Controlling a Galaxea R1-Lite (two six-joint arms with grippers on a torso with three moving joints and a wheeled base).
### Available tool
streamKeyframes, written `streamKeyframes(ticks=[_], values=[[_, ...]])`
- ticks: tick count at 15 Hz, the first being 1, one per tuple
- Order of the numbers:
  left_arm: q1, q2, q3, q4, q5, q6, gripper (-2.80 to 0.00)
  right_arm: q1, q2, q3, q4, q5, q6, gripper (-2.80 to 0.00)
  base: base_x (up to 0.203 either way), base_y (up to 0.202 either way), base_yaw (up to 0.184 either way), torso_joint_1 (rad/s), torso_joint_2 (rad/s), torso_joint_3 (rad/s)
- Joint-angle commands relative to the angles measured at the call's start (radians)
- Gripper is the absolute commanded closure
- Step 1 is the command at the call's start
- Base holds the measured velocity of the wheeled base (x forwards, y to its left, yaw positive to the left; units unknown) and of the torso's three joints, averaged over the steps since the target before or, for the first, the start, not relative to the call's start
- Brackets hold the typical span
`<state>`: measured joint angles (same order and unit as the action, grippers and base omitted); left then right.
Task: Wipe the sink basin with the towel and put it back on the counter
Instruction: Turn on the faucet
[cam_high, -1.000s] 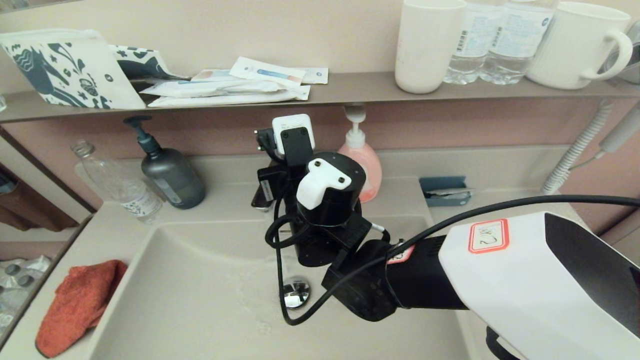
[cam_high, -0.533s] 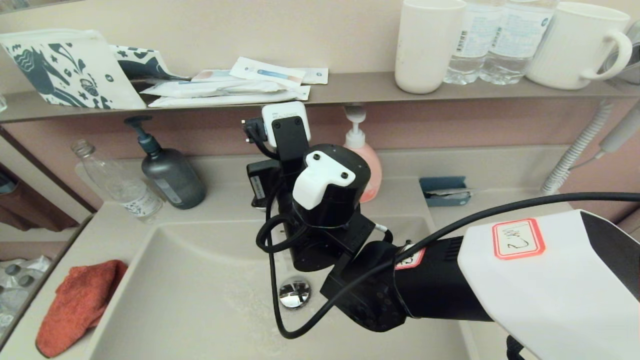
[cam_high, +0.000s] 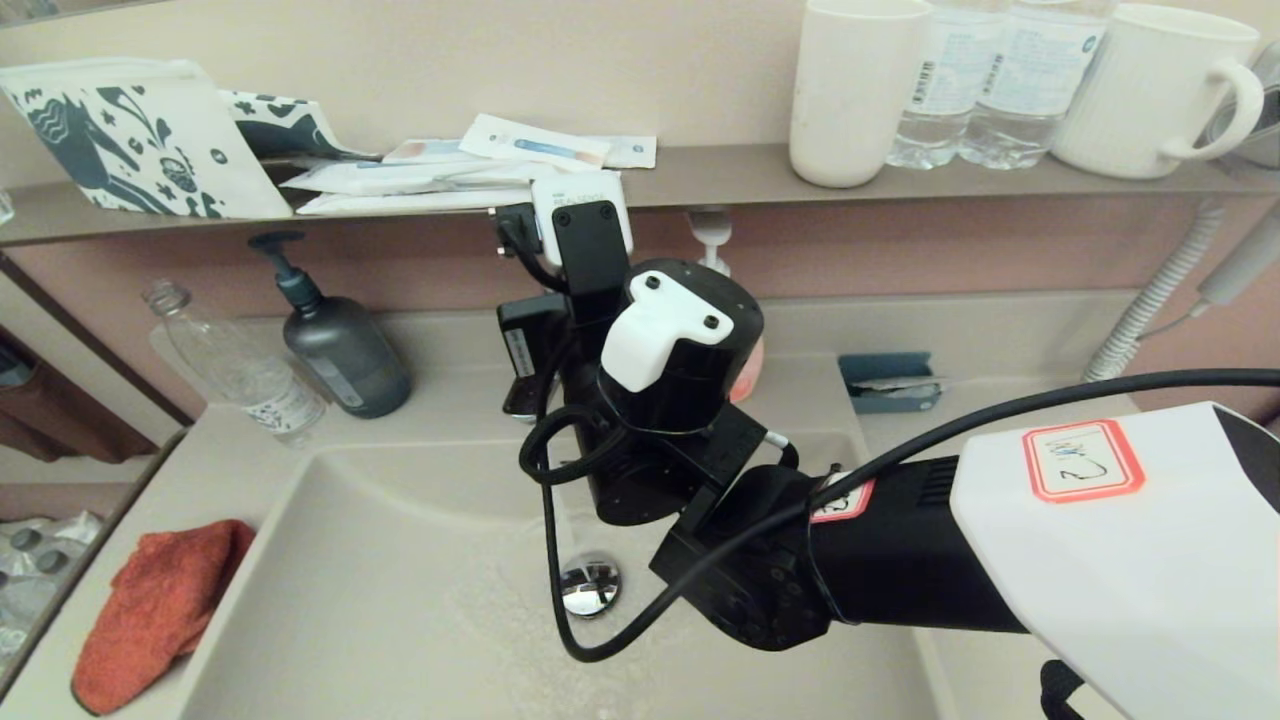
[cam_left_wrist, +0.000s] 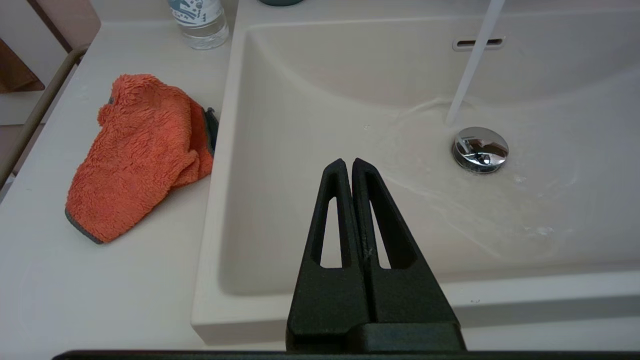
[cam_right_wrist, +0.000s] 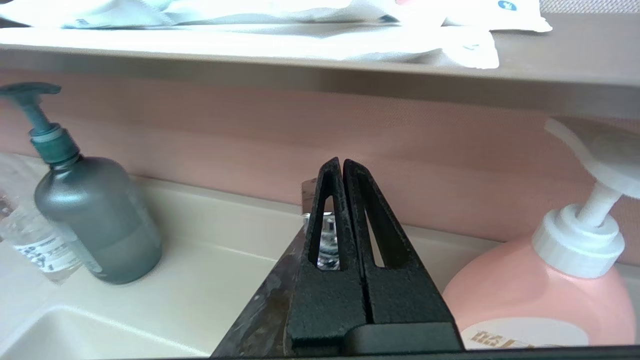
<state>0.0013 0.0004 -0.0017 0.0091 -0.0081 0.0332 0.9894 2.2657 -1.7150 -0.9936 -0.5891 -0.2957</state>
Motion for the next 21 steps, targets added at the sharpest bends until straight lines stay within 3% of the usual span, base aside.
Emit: streamKeyframes(ticks=[1,7,21], values=[[0.0,0.0,0.0,0.0,0.0,0.001,0.0,-0.005,0.005,-0.009,-0.005,-0.003,-0.002,0.0,0.0,0.0,0.0,0.0,0.0,0.0],[0.0,0.0,0.0,0.0,0.0,0.001,0.0,-0.023,0.056,-0.134,0.062,0.006,-0.002,0.0,0.0,0.0,0.0,0.0,0.0,0.0],[0.0,0.0,0.0,0.0,0.0,0.001,0.0,-0.032,0.098,-0.157,0.113,0.0,0.001,0.0,0.0,0.0,0.0,0.0,0.0,0.0]])
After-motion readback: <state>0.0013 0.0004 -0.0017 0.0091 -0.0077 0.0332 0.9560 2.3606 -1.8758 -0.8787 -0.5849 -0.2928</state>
